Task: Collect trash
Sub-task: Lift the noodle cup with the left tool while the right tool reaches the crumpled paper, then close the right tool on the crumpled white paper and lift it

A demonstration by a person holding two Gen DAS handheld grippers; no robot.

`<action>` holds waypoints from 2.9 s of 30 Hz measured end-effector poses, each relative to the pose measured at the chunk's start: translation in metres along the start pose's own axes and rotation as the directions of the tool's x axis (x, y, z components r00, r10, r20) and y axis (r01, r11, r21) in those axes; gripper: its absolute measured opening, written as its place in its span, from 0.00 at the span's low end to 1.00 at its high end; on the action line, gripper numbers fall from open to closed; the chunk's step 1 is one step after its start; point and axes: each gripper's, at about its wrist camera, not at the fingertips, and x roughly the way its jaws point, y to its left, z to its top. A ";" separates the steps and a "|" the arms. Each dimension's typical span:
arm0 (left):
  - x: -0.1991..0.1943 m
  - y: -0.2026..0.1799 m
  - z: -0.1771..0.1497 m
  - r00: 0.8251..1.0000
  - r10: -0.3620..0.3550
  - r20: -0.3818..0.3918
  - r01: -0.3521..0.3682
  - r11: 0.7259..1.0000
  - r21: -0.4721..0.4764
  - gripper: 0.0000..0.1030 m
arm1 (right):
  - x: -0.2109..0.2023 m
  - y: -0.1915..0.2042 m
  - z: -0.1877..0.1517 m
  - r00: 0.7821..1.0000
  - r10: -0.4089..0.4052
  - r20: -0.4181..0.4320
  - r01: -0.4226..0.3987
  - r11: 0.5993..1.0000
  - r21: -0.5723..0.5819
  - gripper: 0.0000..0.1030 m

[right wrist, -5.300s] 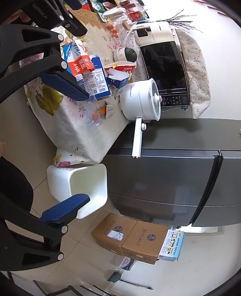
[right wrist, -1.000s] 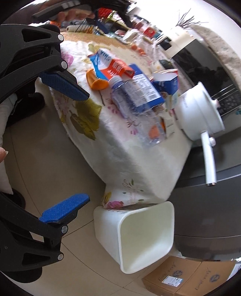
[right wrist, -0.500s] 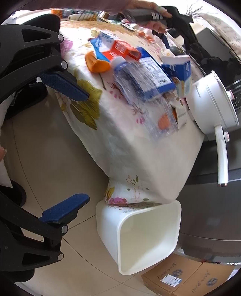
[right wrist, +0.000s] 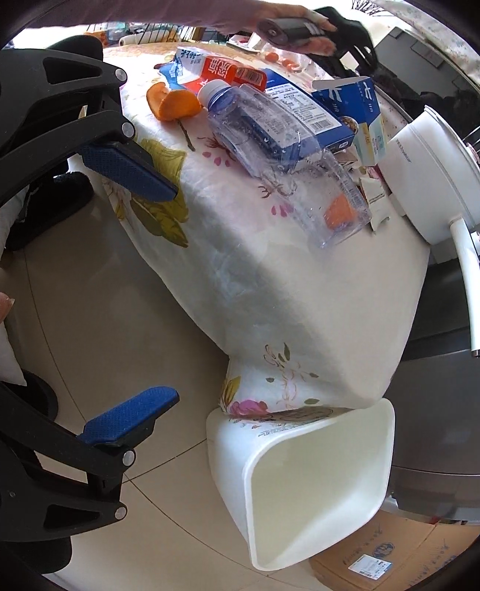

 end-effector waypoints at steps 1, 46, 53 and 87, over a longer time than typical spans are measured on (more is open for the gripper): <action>-0.010 0.009 -0.003 0.995 -0.095 0.006 0.096 0.994 -0.048 0.05 | -0.001 0.003 0.000 1.000 0.000 0.003 0.000 1.000 -0.007 0.93; -0.340 -0.056 -0.056 0.792 -0.337 0.509 0.095 0.891 0.443 0.05 | -0.028 0.295 0.026 0.979 0.198 0.051 -0.146 0.852 -0.503 0.93; -0.377 -0.045 -0.068 0.713 -0.113 0.692 -0.236 0.890 0.389 0.05 | 0.035 0.389 0.010 0.990 0.122 -0.073 -0.142 0.819 -0.556 0.93; -0.345 0.008 -0.052 0.762 0.106 0.639 -0.320 0.919 0.229 0.05 | 0.037 0.410 0.031 0.986 0.134 0.097 -0.059 0.832 -0.551 0.45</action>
